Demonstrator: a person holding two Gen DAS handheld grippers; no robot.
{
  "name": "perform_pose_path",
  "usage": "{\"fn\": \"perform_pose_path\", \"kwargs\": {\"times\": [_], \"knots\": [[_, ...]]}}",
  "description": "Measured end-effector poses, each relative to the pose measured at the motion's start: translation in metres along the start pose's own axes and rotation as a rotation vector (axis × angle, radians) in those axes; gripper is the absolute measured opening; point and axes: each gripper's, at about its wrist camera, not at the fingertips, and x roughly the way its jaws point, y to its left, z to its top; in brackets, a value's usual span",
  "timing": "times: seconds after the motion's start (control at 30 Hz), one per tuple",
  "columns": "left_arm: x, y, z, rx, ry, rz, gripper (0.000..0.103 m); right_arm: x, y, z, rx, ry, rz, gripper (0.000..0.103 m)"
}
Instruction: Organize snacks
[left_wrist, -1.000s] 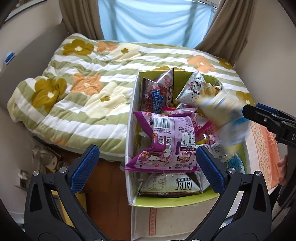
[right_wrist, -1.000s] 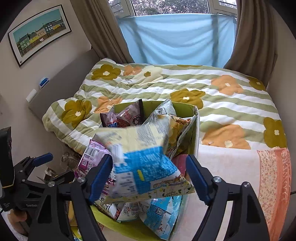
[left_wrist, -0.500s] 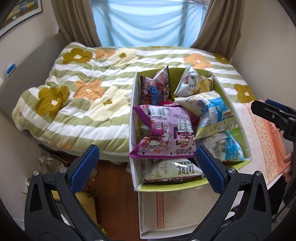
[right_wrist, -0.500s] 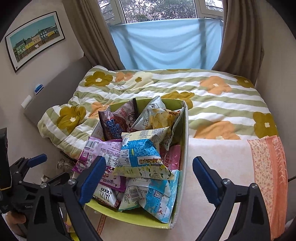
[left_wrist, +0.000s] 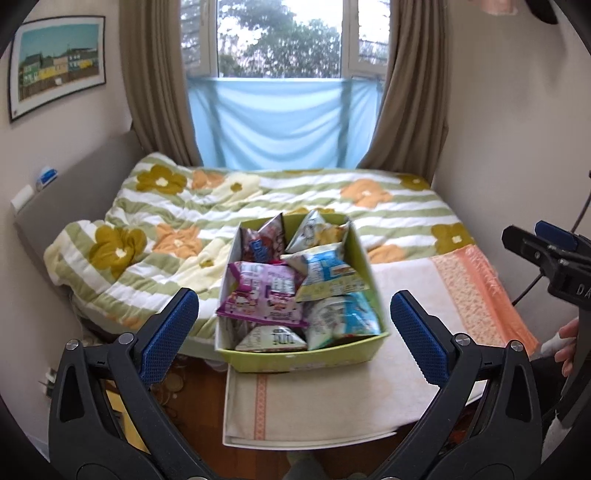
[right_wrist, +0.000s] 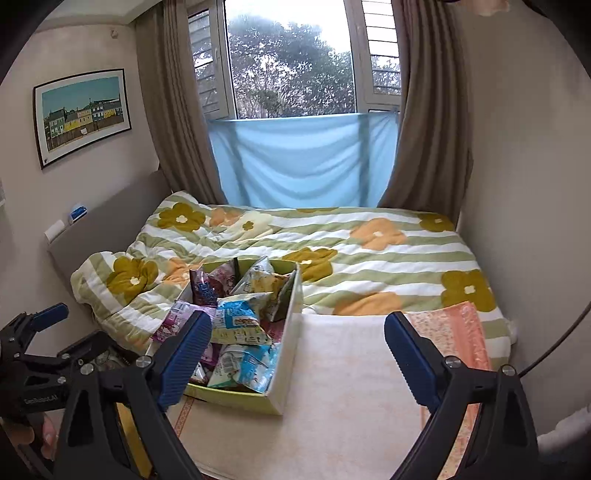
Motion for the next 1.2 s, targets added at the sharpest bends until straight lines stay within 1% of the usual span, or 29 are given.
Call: {"fn": "perform_pose_path", "kwargs": {"times": [0.1,0.13,0.17,0.27,0.43,0.63,0.93,1.2], "knots": [[-0.028,-0.019,-0.012,-0.002,-0.051,-0.017,0.103,-0.03,-0.008,-0.015,-0.026,-0.027,-0.046,0.094],[-0.035,-0.024,-0.015,-0.006,-0.062,-0.024,0.103,-0.038,-0.01,-0.02,-0.03,-0.038,-0.059,0.095],[-0.042,-0.028,-0.02,-0.009,-0.073,-0.03,0.103,-0.047,-0.014,-0.026,-0.029,-0.051,-0.071,0.099],[-0.056,-0.042,-0.033,-0.004,-0.098,-0.031,0.103,-0.062,-0.023,-0.038,-0.017,-0.071,-0.097,0.1],[-0.072,-0.059,-0.051,0.014,-0.12,-0.029,0.103,-0.076,-0.031,-0.059,0.006,-0.071,-0.135,0.1],[-0.077,-0.067,-0.057,0.021,-0.123,-0.034,0.103,-0.087,-0.027,-0.075,-0.006,-0.068,-0.15,0.1],[-0.079,-0.069,-0.054,0.03,-0.138,-0.036,0.103,-0.09,-0.033,-0.078,0.035,-0.07,-0.158,0.1],[-0.075,-0.069,-0.051,0.044,-0.139,-0.036,0.103,-0.091,-0.033,-0.078,0.038,-0.07,-0.158,0.1]]}}
